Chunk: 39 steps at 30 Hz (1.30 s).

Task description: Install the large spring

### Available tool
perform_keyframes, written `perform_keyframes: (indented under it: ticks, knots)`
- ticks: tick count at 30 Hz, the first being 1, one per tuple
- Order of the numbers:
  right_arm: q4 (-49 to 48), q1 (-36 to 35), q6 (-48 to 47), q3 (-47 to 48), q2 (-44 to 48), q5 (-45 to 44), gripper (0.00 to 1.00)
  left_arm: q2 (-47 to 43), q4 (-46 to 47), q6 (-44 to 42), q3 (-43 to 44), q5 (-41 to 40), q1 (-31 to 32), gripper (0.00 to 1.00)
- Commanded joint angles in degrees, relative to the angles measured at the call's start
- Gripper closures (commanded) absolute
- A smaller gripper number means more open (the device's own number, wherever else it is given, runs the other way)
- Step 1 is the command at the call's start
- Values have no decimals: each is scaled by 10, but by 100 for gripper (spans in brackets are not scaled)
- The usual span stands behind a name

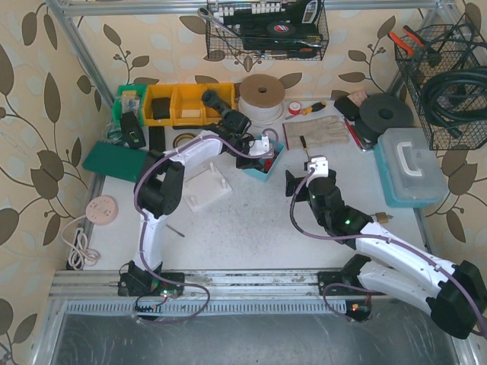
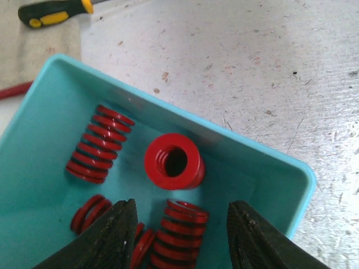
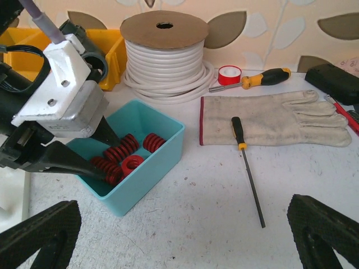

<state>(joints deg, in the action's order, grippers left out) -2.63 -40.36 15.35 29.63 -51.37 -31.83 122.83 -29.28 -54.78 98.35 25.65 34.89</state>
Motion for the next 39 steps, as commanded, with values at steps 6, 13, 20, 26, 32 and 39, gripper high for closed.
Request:
perform_keyframes:
  ticks: [6,13,20,26,32,39]
  knots:
    - [2,1,-2,-10,9,-18,1,38,-36,-119,56,36,-1,50]
    - [2,1,-5,-10,12,-21,1,64,-37,-137,74,51,0,50]
    - [0,1,-10,-12,18,-24,1,83,-46,-154,94,82,0,50]
    - [-1,1,-11,-10,12,-24,2,99,-77,-166,119,98,0,49]
    - [-2,2,-13,-10,14,-27,2,110,-98,-168,131,100,0,50]
    - [-2,1,-14,-11,16,-30,2,133,-136,-160,166,99,0,53]
